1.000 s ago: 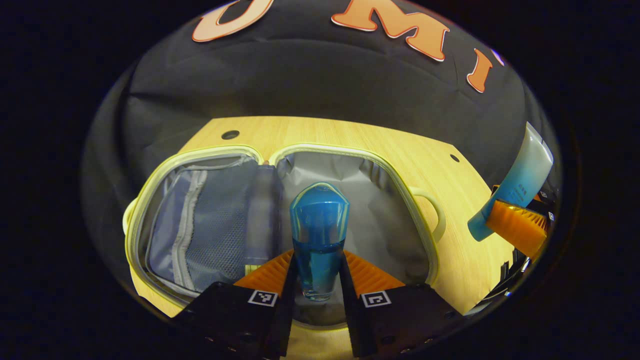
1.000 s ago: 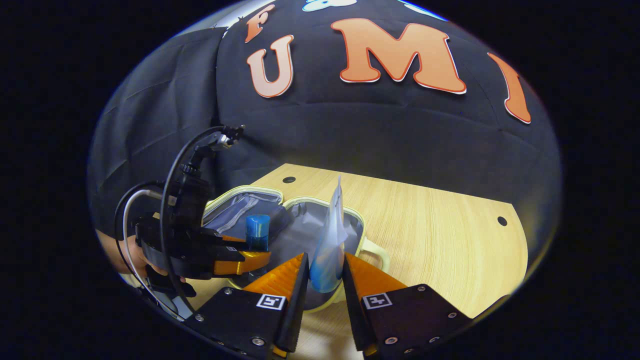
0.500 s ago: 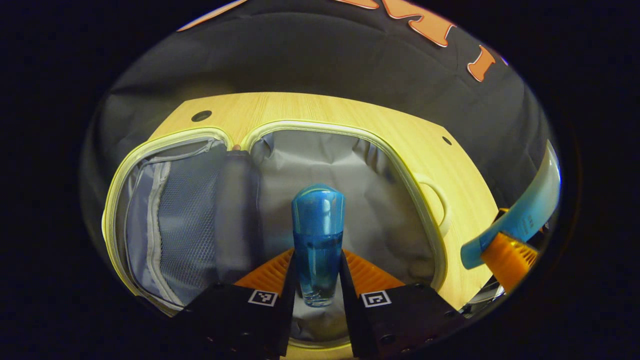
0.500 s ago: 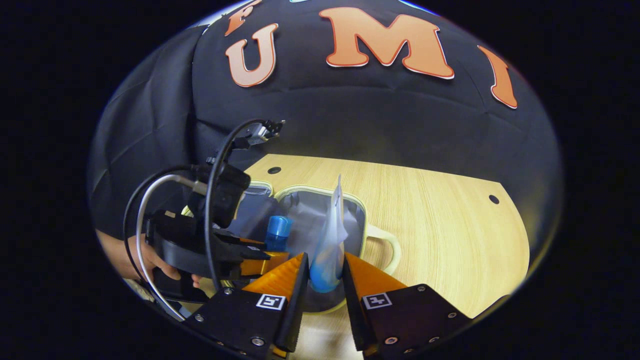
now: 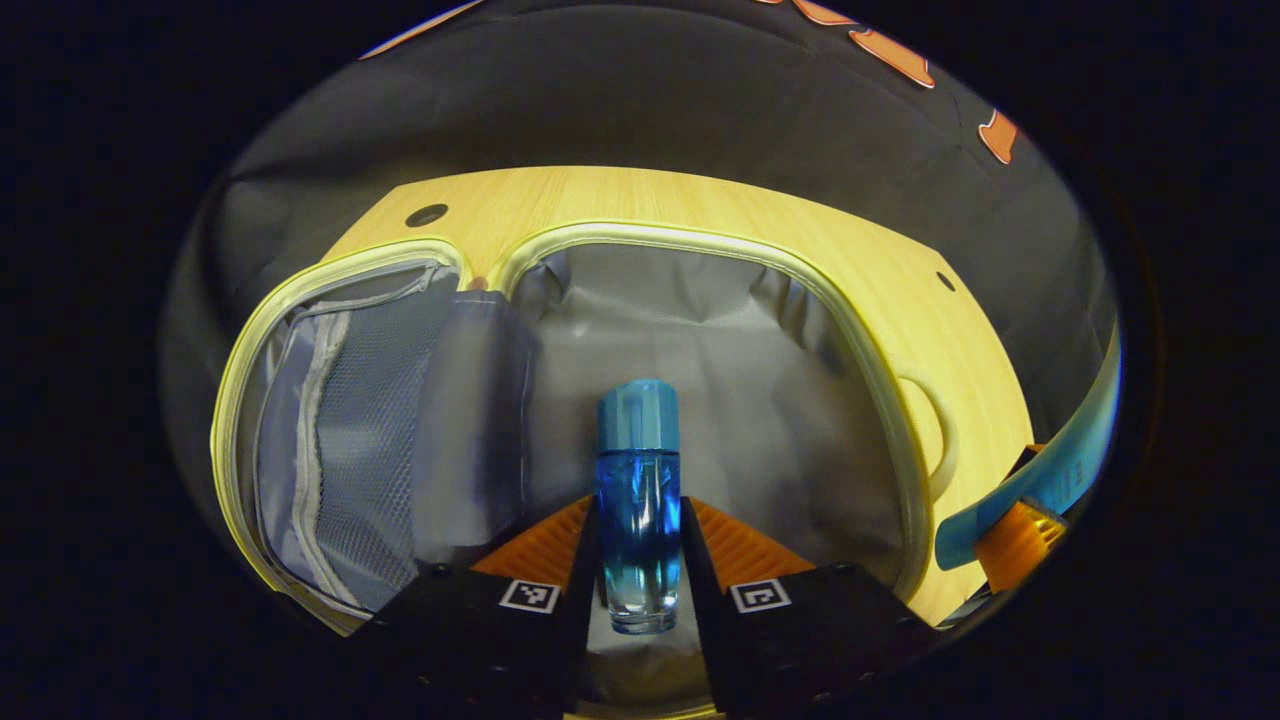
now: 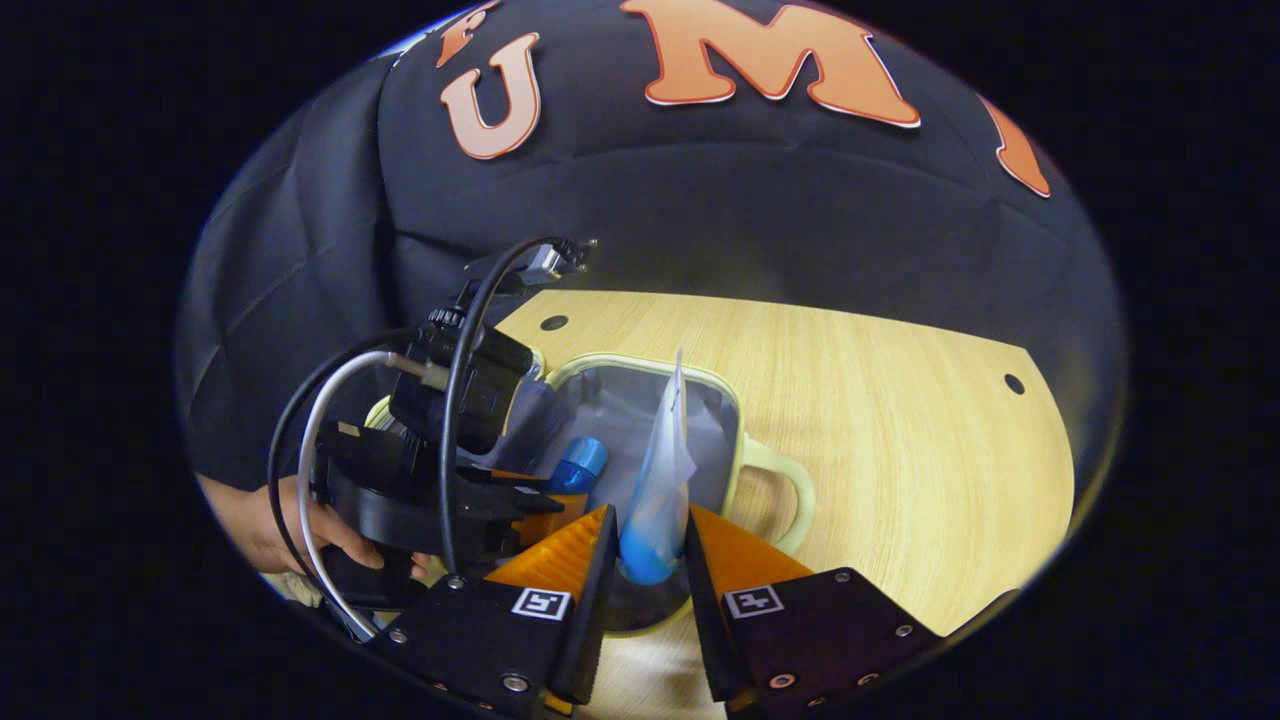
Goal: First open the suitcase, pack the skin care products into it, and then close the suitcase.
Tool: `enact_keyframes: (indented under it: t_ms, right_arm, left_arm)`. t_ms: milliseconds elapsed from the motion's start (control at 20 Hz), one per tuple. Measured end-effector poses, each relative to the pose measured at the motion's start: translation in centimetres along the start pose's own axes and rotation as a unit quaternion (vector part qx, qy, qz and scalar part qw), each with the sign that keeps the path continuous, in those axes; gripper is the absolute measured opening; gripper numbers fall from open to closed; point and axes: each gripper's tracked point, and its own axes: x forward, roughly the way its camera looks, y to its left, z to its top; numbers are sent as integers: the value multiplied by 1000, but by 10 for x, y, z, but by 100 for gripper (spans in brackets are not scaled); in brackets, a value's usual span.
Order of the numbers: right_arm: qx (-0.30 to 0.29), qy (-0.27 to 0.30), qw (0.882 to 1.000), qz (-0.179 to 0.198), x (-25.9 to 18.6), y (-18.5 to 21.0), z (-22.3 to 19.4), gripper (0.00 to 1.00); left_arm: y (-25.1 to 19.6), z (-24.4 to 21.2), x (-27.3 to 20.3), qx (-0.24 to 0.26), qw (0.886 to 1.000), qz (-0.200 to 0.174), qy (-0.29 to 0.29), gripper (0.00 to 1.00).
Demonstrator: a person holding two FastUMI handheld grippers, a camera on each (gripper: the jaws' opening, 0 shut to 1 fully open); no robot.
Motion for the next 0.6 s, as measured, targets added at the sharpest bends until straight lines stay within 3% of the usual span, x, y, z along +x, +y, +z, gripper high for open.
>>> enact_keyframes:
  t_ms: [100, 150, 300, 350, 600]
  right_arm:
    - [-1, 3, 1000, 16, 4, -1, 0, 42]
    - [0, 6, 1000, 24, 7, -2, -2, 42]
    - [9, 24, 999, 45, 20, -4, -5, 42]
    - [11, 30, 998, 50, 23, -5, -8, 42]
    - [5, 64, 995, 71, 42, 6, -23, 42]
  left_arm:
    - [-1, 4, -4, -10, 1000, 2, -10, 48]
    - [-3, 7, -8, -12, 1000, -1, -20, 53]
    - [0, 22, -36, -3, 998, 12, -70, 80]
    - [8, 28, -48, -2, 996, 25, -87, 84]
    - [22, 43, -115, -21, 983, 74, -168, 85]
